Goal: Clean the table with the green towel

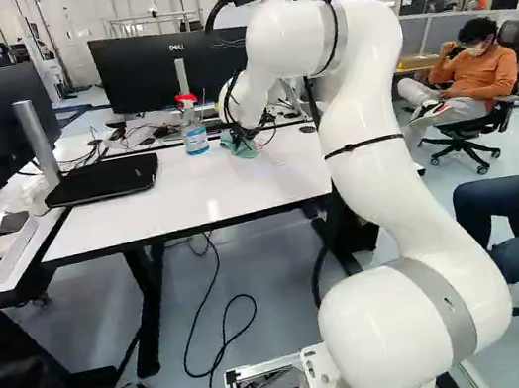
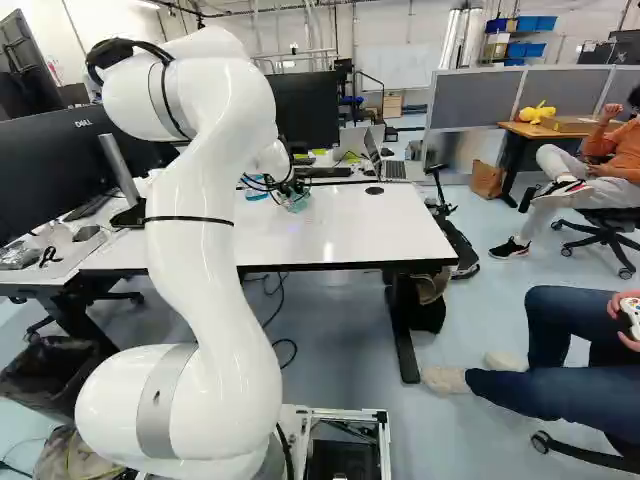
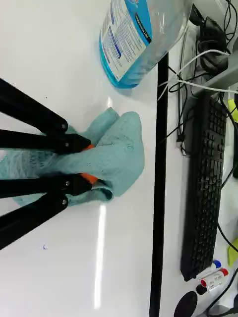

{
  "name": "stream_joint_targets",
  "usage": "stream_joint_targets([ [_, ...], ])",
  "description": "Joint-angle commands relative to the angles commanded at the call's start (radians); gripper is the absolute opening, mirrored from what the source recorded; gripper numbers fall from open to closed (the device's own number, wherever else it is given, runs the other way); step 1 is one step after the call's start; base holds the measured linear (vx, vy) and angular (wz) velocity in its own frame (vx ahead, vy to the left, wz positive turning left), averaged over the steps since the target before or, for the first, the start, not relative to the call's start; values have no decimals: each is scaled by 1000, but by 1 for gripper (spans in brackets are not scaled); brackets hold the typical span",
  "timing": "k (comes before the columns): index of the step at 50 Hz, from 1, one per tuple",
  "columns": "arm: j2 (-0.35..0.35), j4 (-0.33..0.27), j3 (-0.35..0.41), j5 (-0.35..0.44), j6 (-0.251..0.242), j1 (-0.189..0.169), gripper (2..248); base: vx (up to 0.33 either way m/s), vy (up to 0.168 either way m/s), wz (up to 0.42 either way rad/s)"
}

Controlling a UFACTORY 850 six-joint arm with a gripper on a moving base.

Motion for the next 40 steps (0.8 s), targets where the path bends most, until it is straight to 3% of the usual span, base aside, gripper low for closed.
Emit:
stream_joint_targets([
  [22,-2,0,-3,5,0,2,56,0,0,0],
  [40,-4,0,-6,5,0,39,56,0,0,0],
])
